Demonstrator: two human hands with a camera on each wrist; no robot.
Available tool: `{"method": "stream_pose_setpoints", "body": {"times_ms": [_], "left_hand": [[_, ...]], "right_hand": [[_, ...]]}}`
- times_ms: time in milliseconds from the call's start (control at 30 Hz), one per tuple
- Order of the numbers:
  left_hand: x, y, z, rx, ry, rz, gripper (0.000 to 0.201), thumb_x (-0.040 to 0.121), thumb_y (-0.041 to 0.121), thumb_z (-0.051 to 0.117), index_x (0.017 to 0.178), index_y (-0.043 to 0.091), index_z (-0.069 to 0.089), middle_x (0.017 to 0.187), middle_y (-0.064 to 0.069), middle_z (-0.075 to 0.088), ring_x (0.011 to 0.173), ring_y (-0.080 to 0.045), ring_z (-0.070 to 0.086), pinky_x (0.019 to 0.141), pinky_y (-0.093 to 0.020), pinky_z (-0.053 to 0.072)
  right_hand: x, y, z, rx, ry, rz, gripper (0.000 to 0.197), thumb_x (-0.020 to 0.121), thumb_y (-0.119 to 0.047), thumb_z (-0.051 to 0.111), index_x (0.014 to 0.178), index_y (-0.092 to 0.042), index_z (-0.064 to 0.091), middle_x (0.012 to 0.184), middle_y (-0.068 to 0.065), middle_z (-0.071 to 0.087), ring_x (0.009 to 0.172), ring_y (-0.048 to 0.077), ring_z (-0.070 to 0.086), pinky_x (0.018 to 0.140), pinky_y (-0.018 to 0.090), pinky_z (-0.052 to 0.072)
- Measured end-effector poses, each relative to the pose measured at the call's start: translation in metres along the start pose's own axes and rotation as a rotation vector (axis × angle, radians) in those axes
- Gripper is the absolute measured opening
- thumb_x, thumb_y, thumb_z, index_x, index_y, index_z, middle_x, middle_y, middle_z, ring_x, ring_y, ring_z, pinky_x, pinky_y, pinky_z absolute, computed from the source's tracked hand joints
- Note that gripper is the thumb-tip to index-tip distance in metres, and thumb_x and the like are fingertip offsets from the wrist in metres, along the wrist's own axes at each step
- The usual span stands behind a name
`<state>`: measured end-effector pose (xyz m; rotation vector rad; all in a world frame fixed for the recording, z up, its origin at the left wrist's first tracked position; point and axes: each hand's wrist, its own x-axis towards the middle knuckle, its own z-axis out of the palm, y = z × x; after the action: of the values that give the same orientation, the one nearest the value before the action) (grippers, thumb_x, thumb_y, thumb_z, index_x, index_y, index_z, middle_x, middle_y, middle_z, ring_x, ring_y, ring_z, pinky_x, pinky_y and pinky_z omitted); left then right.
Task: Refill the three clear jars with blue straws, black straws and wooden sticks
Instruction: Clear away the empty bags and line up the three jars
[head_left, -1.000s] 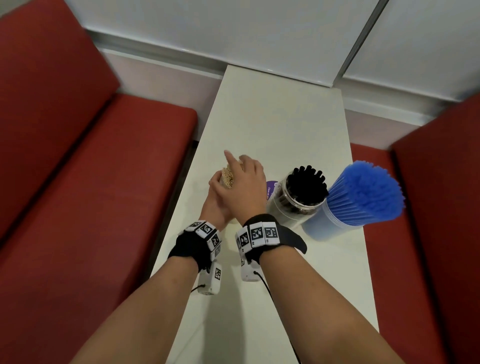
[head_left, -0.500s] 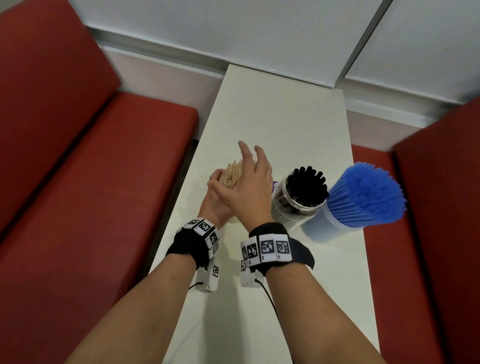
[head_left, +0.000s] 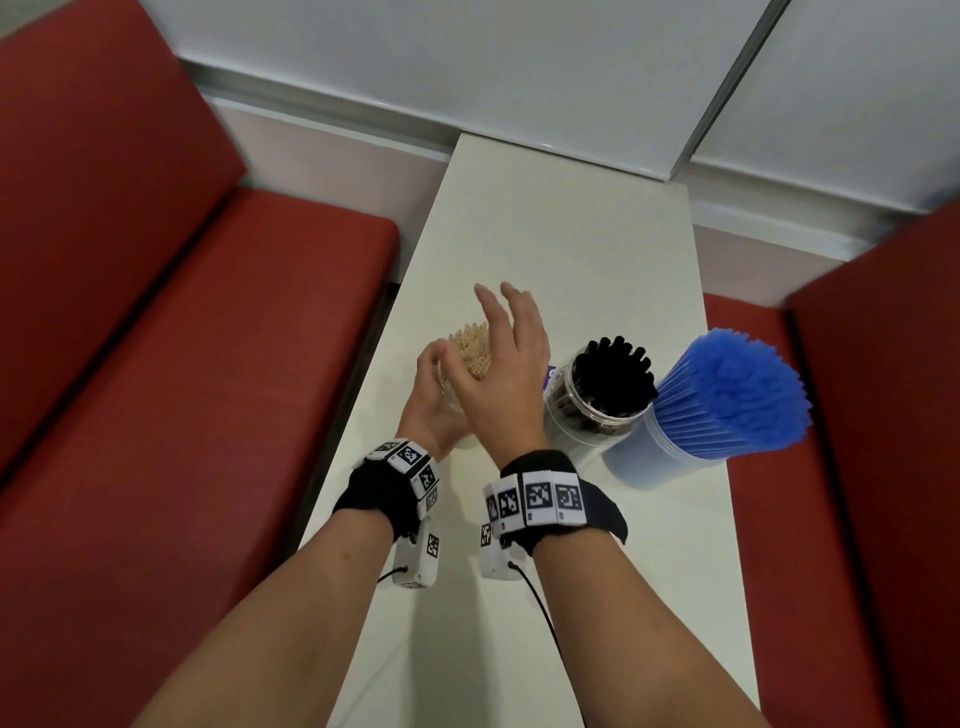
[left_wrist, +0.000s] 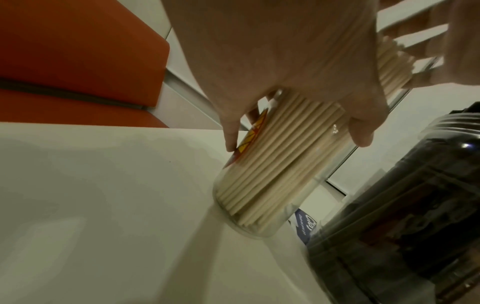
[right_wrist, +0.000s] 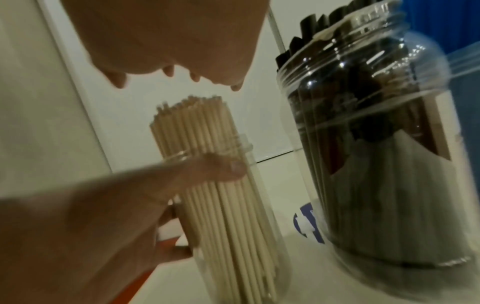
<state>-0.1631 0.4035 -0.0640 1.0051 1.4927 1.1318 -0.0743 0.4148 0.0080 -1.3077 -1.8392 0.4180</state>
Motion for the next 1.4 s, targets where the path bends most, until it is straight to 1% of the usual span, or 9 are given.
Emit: {"method": "stream_pose_setpoints", "body": {"times_ms": [167, 300, 500, 567, 667, 767, 967, 1133, 1400], "left_hand": [[-0.006, -0.010, -0.003, 0.061, 0.091, 0.060, 0.069, 0.088, 0.030, 0.064, 0.148, 0.033, 0.030, 0.127, 0.038, 0.049, 0.111, 0.021, 0.049, 0.082, 0.002, 0.041], [-0.002, -0.008, -0.003, 0.175, -0.007, 0.152, 0.072, 0.087, 0.035, 0.069, 0.149, 0.027, 0.034, 0.149, 0.001, 0.048, 0.120, 0.003, 0.057, 0.101, -0.020, 0.047], [0.001, -0.008, -0.001, 0.073, 0.042, 0.051, 0.061, 0.091, 0.013, 0.068, 0.138, 0.036, 0.038, 0.138, 0.010, 0.051, 0.111, 0.007, 0.062, 0.089, -0.017, 0.054], [-0.001, -0.007, -0.002, 0.106, 0.002, 0.001, 0.092, 0.074, 0.012, 0.078, 0.147, 0.036, 0.027, 0.141, 0.003, 0.047, 0.120, -0.011, 0.060, 0.100, -0.033, 0.052], [-0.007, -0.010, -0.006, 0.197, 0.012, 0.126, 0.071, 0.077, 0.016, 0.079, 0.132, 0.048, 0.048, 0.125, 0.012, 0.065, 0.107, -0.006, 0.068, 0.089, -0.026, 0.056], [-0.008, -0.018, -0.005, 0.077, 0.011, -0.041, 0.094, 0.069, 0.008, 0.087, 0.138, 0.048, 0.037, 0.115, 0.029, 0.058, 0.102, 0.011, 0.061, 0.093, -0.030, 0.055], [-0.010, -0.003, -0.004, -0.008, 0.010, -0.018, 0.113, 0.050, 0.025, 0.095, 0.141, 0.037, 0.029, 0.130, 0.007, 0.061, 0.116, -0.011, 0.063, 0.101, -0.045, 0.053], [-0.004, -0.006, -0.002, 0.038, -0.001, -0.038, 0.122, 0.061, 0.025, 0.095, 0.151, 0.039, 0.013, 0.159, -0.004, 0.029, 0.135, -0.010, 0.039, 0.101, -0.023, 0.043], [-0.004, -0.003, -0.012, 0.107, -0.052, 0.005, 0.106, 0.079, 0.013, 0.081, 0.156, 0.027, 0.010, 0.149, -0.001, 0.039, 0.127, -0.014, 0.049, 0.094, -0.014, 0.042]], "right_hand": [[-0.011, 0.008, 0.007, -0.294, -0.397, 0.052, 0.049, 0.110, -0.043, 0.030, 0.158, -0.034, 0.030, 0.169, -0.006, 0.015, 0.156, 0.022, -0.010, 0.124, 0.052, -0.003], [-0.004, 0.017, -0.001, -0.343, -0.499, -0.122, 0.047, 0.109, -0.042, 0.030, 0.155, -0.037, 0.035, 0.168, -0.010, 0.018, 0.157, 0.021, -0.009, 0.122, 0.056, -0.007], [-0.006, 0.013, -0.007, -0.361, -0.521, -0.121, 0.064, 0.106, -0.057, 0.029, 0.162, -0.029, 0.017, 0.171, -0.007, 0.003, 0.155, 0.020, -0.019, 0.122, 0.054, -0.016], [-0.006, 0.009, -0.009, -0.213, -0.425, 0.005, 0.077, 0.101, -0.057, 0.046, 0.163, -0.026, 0.012, 0.171, -0.001, 0.002, 0.156, 0.022, -0.012, 0.125, 0.049, -0.009], [-0.008, 0.005, -0.006, -0.086, -0.328, 0.221, 0.097, 0.088, -0.055, 0.069, 0.162, -0.026, 0.013, 0.166, 0.012, 0.014, 0.154, 0.031, 0.011, 0.125, 0.047, 0.015], [-0.004, 0.002, 0.005, -0.064, -0.301, 0.248, 0.078, 0.085, -0.046, 0.073, 0.152, -0.022, 0.040, 0.144, 0.011, 0.041, 0.134, 0.028, 0.039, 0.114, 0.042, 0.035], [0.015, 0.007, -0.007, 0.161, -0.291, 0.190, 0.039, 0.083, -0.017, 0.076, 0.119, -0.015, 0.063, 0.117, 0.004, 0.046, 0.116, 0.025, 0.049, 0.099, 0.042, 0.047], [-0.004, 0.005, -0.020, 0.005, -0.144, 0.049, 0.060, 0.093, -0.039, 0.067, 0.147, -0.022, 0.049, 0.157, 0.003, 0.035, 0.152, 0.022, 0.019, 0.124, 0.042, 0.020], [-0.043, 0.015, -0.018, -0.236, -0.336, 0.076, 0.062, 0.109, -0.037, 0.034, 0.162, -0.014, 0.012, 0.171, 0.004, 0.003, 0.157, 0.018, -0.009, 0.128, 0.043, 0.001]]}}
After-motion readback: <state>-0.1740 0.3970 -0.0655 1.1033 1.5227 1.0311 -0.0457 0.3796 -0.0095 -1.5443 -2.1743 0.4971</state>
